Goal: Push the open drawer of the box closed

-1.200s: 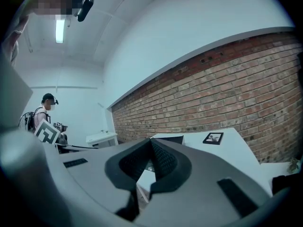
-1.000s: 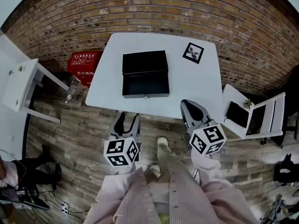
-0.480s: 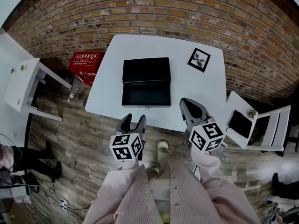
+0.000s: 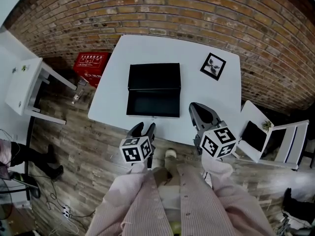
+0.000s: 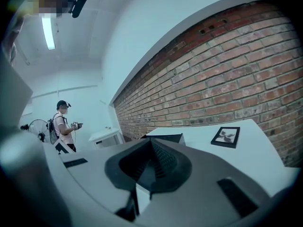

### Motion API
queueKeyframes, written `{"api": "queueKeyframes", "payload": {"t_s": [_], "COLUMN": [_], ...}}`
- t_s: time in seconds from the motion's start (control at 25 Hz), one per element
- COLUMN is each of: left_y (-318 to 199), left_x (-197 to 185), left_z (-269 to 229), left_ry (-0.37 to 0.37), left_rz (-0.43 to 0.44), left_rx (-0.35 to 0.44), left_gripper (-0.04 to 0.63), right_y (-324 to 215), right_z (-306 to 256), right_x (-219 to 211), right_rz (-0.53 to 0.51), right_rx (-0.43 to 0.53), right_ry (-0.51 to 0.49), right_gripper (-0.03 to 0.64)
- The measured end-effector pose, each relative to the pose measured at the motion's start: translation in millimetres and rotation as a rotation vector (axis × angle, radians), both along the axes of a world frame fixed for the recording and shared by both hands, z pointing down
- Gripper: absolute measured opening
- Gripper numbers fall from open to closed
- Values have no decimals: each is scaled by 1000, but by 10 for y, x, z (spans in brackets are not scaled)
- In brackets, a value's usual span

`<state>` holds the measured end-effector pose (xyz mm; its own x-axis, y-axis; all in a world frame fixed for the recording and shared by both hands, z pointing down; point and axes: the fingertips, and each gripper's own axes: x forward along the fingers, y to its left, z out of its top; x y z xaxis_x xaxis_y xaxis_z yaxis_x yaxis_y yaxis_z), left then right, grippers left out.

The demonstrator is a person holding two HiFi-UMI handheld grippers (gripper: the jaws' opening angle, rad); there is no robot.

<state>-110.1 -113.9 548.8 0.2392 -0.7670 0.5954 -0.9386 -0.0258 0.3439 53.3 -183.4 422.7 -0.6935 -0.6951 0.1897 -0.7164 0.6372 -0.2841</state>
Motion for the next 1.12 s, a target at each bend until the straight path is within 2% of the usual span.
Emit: {"api": "queueKeyframes", "payload": {"t_s": [0.2,0.56,0.72,1.12], "left_y": [-84,-228,-243,-298], "left_x": [5,132,164,161], "left_z": [142,361,413,478], "left_ry": [-8,39,60,54], "left_rz": [-4,38,50,80], "left_rx": [-37,-105,-139,-160], "left_gripper": [186,166,129,61], "right_y": [-61,-103,-109,-167], "right_z": [49,115,149,230], "right_x": [62,115,112,116], "right_rz": [3,26,36,66], "right_rx": [-17,-50,-74,-96], "right_ry": [-6,-16,-37,-50], "right_gripper": [3,3,3,3]}}
